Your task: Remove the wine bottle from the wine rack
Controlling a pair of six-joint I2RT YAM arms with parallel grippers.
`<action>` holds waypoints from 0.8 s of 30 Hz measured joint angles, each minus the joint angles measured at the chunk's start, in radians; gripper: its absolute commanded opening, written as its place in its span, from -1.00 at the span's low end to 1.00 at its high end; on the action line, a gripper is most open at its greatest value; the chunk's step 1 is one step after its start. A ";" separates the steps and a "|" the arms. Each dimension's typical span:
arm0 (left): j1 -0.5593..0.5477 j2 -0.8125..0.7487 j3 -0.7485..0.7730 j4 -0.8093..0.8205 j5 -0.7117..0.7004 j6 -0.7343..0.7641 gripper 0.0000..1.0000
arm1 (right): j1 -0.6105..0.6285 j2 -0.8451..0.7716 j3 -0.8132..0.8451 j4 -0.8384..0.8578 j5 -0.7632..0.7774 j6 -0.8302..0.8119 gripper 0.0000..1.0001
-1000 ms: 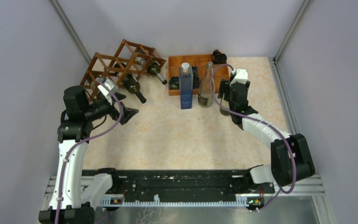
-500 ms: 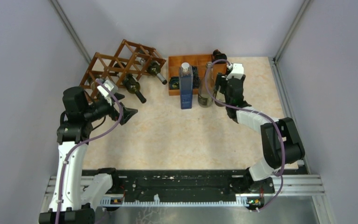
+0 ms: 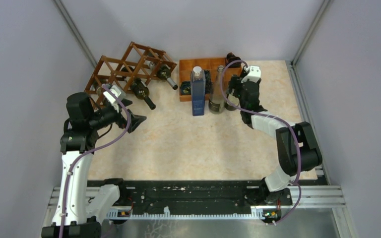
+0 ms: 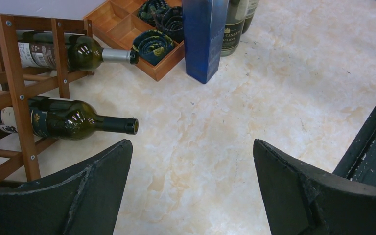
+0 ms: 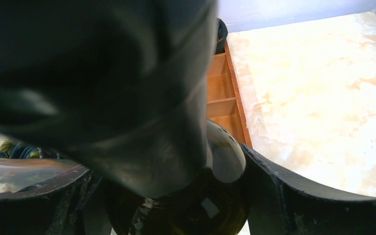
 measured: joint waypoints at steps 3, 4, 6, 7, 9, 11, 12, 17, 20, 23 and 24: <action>0.000 0.000 0.000 0.000 0.000 0.000 0.97 | 0.002 0.000 0.000 0.000 -0.004 -0.010 -0.52; 0.000 0.000 0.000 0.000 0.000 0.000 0.97 | 0.003 0.000 0.000 0.000 -0.004 -0.016 -0.43; 0.000 0.000 0.000 0.000 -0.002 0.001 0.97 | 0.007 0.000 0.001 -0.002 -0.006 -0.031 -0.27; 0.000 0.000 0.000 0.000 -0.006 0.001 0.97 | 0.008 0.000 0.001 -0.003 -0.006 -0.041 -0.22; 0.000 0.000 0.000 -0.001 -0.011 0.002 0.97 | 0.008 0.001 0.007 -0.015 -0.007 -0.058 -0.09; 0.000 0.000 0.000 -0.001 -0.019 0.005 0.97 | 0.008 0.001 0.014 -0.029 -0.010 -0.074 0.12; 0.000 0.000 0.000 -0.002 -0.020 0.005 0.97 | 0.008 0.001 0.014 -0.031 -0.012 -0.080 0.24; 0.000 -0.001 0.000 -0.004 -0.027 0.008 0.97 | 0.007 0.001 0.021 -0.047 -0.020 -0.090 0.78; 0.000 -0.006 0.000 -0.006 -0.031 0.017 0.97 | 0.006 0.000 0.031 -0.045 -0.022 -0.084 0.97; 0.000 -0.011 0.000 -0.011 -0.038 0.028 0.97 | 0.008 -0.018 0.056 -0.045 -0.028 -0.084 0.97; 0.000 -0.012 0.000 -0.012 -0.042 0.031 0.97 | 0.008 -0.032 0.061 -0.048 -0.028 -0.080 0.97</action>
